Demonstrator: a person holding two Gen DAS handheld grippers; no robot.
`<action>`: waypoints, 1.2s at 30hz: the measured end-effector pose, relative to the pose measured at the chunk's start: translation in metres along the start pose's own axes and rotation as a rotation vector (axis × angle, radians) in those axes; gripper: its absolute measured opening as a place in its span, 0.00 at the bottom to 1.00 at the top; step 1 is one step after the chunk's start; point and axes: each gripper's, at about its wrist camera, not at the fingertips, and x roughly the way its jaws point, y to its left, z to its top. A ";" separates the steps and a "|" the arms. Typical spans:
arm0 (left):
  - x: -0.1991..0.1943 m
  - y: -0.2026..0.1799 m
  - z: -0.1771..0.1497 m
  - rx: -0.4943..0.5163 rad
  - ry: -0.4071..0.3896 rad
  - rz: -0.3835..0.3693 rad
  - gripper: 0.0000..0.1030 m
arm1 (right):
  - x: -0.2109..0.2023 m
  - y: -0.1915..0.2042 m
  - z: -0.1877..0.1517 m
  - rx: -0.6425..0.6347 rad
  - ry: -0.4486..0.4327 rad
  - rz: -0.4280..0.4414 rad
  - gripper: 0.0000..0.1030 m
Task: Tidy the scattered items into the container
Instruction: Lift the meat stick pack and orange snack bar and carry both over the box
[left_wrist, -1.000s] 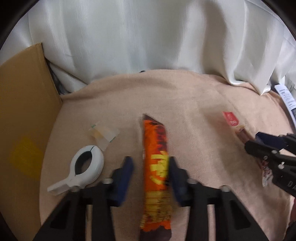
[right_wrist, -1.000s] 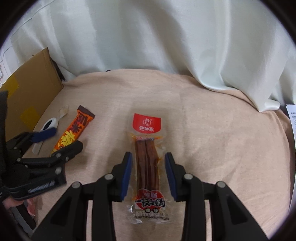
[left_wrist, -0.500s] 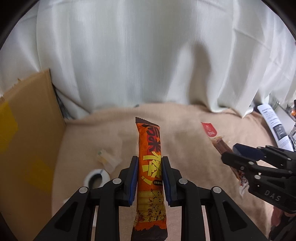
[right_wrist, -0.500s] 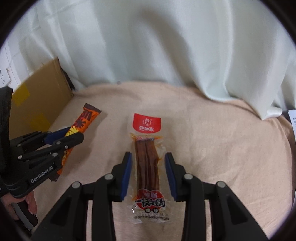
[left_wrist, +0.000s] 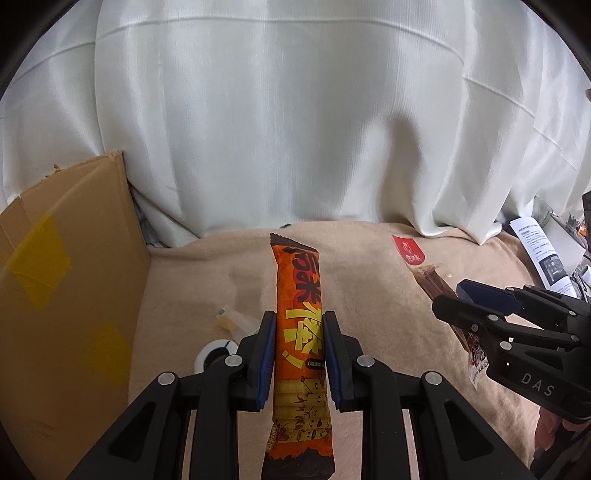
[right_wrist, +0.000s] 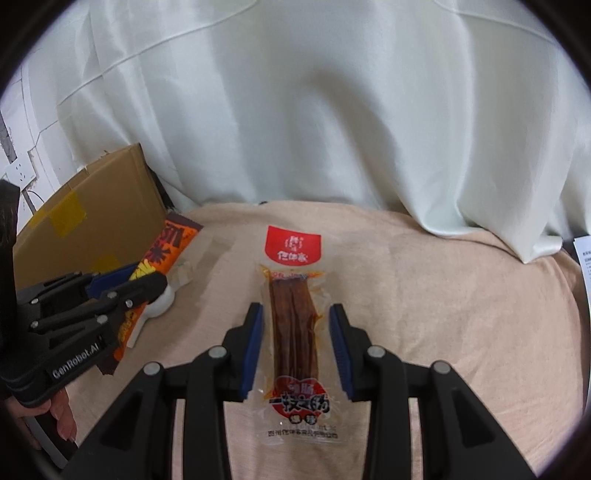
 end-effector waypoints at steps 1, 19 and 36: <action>-0.002 0.001 0.000 -0.002 -0.004 0.001 0.24 | -0.001 0.001 0.001 -0.001 -0.006 0.000 0.39; -0.126 0.066 0.041 -0.086 -0.259 0.095 0.24 | -0.030 0.055 0.047 -0.034 -0.167 0.054 0.39; -0.190 0.231 0.013 -0.248 -0.275 0.358 0.24 | -0.029 0.220 0.104 -0.203 -0.230 0.220 0.39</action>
